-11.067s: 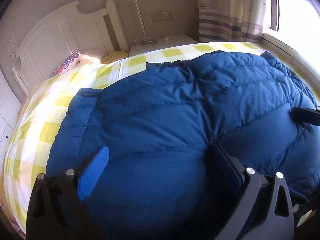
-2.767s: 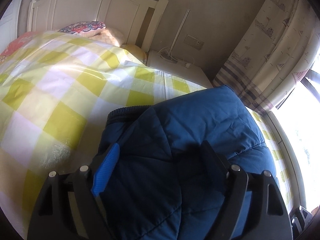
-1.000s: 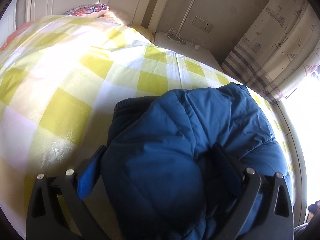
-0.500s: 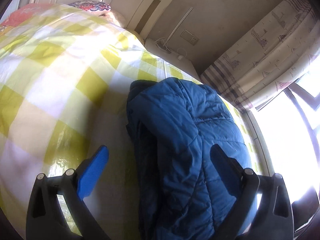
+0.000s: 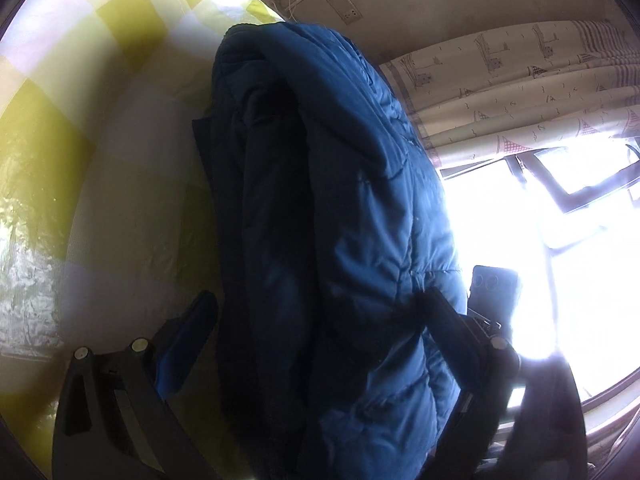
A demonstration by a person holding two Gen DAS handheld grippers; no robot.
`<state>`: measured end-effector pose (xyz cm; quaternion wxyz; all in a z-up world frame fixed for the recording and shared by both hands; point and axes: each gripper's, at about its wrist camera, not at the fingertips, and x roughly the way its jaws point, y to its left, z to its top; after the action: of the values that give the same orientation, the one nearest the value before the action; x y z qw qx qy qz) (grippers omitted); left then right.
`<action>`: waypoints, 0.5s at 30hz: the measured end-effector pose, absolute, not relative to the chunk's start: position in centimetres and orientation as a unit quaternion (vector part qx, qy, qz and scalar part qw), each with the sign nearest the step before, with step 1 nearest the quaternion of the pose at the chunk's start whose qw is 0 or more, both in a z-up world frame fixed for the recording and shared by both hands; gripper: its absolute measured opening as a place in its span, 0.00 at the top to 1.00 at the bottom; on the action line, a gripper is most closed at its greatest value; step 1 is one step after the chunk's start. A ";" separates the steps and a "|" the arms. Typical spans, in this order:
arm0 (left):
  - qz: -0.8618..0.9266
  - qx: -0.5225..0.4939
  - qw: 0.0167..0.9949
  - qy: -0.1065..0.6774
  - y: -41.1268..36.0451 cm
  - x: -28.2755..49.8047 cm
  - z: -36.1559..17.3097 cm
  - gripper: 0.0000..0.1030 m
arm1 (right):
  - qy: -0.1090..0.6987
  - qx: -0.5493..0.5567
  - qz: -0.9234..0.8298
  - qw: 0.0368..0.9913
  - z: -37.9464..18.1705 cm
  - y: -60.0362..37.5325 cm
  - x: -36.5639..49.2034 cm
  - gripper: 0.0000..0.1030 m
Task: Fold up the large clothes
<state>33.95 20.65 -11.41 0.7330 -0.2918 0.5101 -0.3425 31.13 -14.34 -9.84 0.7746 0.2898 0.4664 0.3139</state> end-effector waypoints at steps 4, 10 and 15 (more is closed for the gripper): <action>-0.360 -0.258 0.737 0.510 18.6 33.7 -11.1 0.02 | 0.468 0.292 0.328 0.767 -10.6 -12.9 32.4 0.04; -0.360 -0.274 0.780 0.433 15.6 33.0 -8.1 0.37 | 0.340 0.239 0.310 0.855 -7.4 -13.4 31.1 0.25; -0.394 -0.260 0.805 0.358 9.8 36.8 -2.6 0.39 | 0.253 0.224 0.280 0.899 -2.2 -18.1 32.9 0.26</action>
<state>36.83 9.76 -2.64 0.8055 -0.2598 0.3581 -0.3944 32.90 -18.09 -2.16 0.8986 0.2239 0.2533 0.2796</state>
